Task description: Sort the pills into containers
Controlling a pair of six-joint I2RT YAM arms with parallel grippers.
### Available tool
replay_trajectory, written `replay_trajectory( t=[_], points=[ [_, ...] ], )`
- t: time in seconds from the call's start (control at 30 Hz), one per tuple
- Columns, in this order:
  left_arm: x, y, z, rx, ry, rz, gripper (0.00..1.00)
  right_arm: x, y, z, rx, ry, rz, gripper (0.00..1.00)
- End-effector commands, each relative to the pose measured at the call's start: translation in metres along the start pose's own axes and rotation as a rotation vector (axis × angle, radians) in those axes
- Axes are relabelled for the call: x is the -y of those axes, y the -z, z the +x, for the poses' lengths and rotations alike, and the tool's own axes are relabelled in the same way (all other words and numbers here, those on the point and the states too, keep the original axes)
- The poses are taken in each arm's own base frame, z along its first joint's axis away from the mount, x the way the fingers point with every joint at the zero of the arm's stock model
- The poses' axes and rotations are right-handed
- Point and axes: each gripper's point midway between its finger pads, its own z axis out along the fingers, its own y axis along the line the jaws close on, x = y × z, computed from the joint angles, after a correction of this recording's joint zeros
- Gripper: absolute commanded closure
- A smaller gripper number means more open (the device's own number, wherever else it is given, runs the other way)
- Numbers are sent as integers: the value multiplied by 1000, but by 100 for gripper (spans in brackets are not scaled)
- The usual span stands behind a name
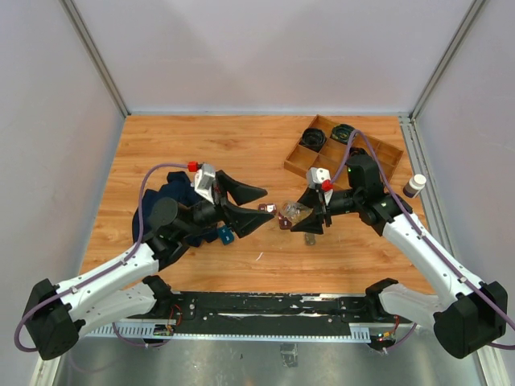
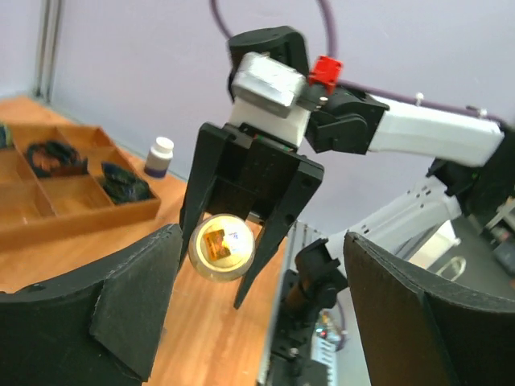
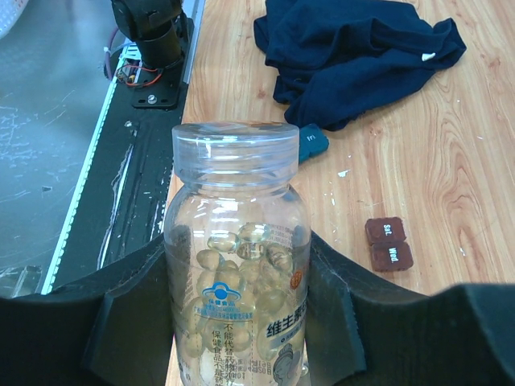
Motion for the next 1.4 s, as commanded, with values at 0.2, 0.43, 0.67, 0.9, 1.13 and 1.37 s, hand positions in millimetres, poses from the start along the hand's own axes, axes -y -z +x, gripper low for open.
replay_trajectory(
  t=[0.2, 0.43, 0.67, 0.9, 1.13, 1.37],
  points=[
    [-39, 5, 18, 20, 261, -348, 16, 15, 2, -2, -15, 27, 60, 99],
    [-38, -11, 21, 37, 252, -409, 25, 18, 3, 0, -23, 23, 72, 99],
    [-37, -20, 29, 16, 256, -454, 27, 19, 3, 1, -25, 19, 76, 99],
    [-36, -32, 32, -9, 233, -457, 34, 19, 3, 0, -23, 21, 77, 99],
    [-34, -40, 39, -48, 224, -448, 41, 19, 3, 0, -23, 20, 78, 99],
    [-33, -43, 46, -81, 214, -439, 50, 18, 3, -1, -22, 20, 78, 99]
  ],
)
